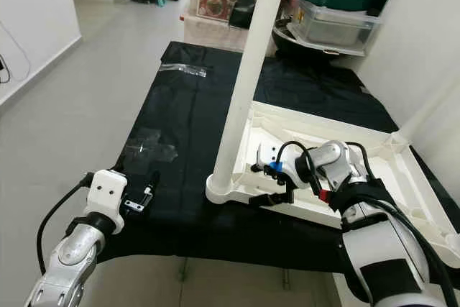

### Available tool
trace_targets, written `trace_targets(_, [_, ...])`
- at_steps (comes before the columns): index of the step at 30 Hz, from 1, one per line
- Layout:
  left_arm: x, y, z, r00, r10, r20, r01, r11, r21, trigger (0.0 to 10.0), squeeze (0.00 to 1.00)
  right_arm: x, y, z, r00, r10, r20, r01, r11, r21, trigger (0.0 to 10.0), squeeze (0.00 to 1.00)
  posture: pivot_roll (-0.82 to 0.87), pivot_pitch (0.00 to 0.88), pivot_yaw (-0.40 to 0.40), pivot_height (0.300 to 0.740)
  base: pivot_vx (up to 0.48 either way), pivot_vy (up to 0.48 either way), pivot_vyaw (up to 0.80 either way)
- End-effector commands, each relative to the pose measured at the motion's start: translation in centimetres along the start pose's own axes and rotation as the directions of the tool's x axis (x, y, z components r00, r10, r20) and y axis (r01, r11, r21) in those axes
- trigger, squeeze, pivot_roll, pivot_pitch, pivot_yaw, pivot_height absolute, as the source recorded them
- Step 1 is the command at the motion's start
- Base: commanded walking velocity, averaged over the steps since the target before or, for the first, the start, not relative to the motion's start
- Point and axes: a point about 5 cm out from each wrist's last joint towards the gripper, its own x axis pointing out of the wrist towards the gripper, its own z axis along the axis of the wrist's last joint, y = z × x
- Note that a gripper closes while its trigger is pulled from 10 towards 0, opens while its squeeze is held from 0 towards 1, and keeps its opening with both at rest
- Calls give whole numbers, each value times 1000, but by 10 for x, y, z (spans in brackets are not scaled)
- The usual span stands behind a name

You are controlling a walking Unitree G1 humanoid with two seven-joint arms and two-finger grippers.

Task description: Building children table

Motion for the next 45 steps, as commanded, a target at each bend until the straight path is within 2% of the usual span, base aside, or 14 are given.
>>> trace_targets(1, [1,-4,-3,1000,-15,-14,15,1000,2,10000,0,5,8,-6,998,54,-37,-54,999,0,10000,1000,55,0,-152,740,0,0,0])
trace_targets(2, [1,-4,-3,1000,-15,-14,15,1000,2,10000,0,5,8,-6,998,54,-37,-54,999,0,10000,1000,55,0,-152,740,0,0,0])
trace_targets(3, [1,-3,-3,1000,-13,-14,13,1000,4,10000,0,9,12,-8,996,81,-48,-82,997,-10,10000,67,55,0,-151,740,0,0,0])
trace_targets(4, [1,-3,-3,1000,-12,-14,12,1000,6,10000,0,12,15,-9,995,85,-60,-86,996,-14,10000,0,55,0,-151,740,0,0,0])
trace_targets(13, [1,-2,-3,1000,-9,-13,10,1000,13,10000,0,17,5,-9,990,-74,-122,73,997,-7,10000,0,63,0,-156,740,0,0,0])
trace_targets(21, [0,-3,-4,1000,-12,-14,12,1000,16,10000,0,23,11,-14,987,-42,-157,37,999,-35,10000,0,64,0,-156,740,0,0,0])
trace_targets(22, [0,-3,-3,1000,-13,-13,13,1000,19,10000,0,23,18,-21,980,1,-200,-16,997,-75,2157,0,65,0,-156,740,0,0,0])
trace_targets(24, [0,-3,-3,1000,-12,-13,13,1000,20,10000,0,23,19,-23,977,14,-215,-34,996,-87,2157,0,65,0,-156,740,0,0,0])
trace_targets(25, [0,-2,-3,1000,-11,-14,11,1000,21,10000,0,22,20,-26,971,22,-238,-48,994,-101,0,0,63,0,-157,740,0,0,0])
trace_targets(33, [-1,-4,-5,1000,-12,-20,13,1000,19,10000,0,15,19,-29,960,37,-278,-72,990,-118,0,0,59,0,-159,740,0,0,0])
trace_targets(39, [-1,-5,-6,1000,-12,-24,12,1000,18,10000,0,11,14,-27,947,-15,-320,-68,967,-247,0,0,58,0,-163,740,0,0,0])
trace_targets(40, [-2,-5,-6,1000,-11,-26,12,1000,19,10000,0,10,13,-22,947,-21,-319,-101,928,-359,0,0,55,0,-162,740,0,0,0])
trace_targets(43, [-2,-5,-6,1000,-11,-26,12,1000,19,10000,0,11,15,-17,952,-12,-306,-132,885,-447,0,0,52,0,-162,740,0,0,0])
trace_targets(45, [-1,-6,-7,1000,-14,-27,15,1000,19,10000,0,12,19,-2,967,1,-256,-174,737,-653,0,0,46,0,-163,740,0,0,0])
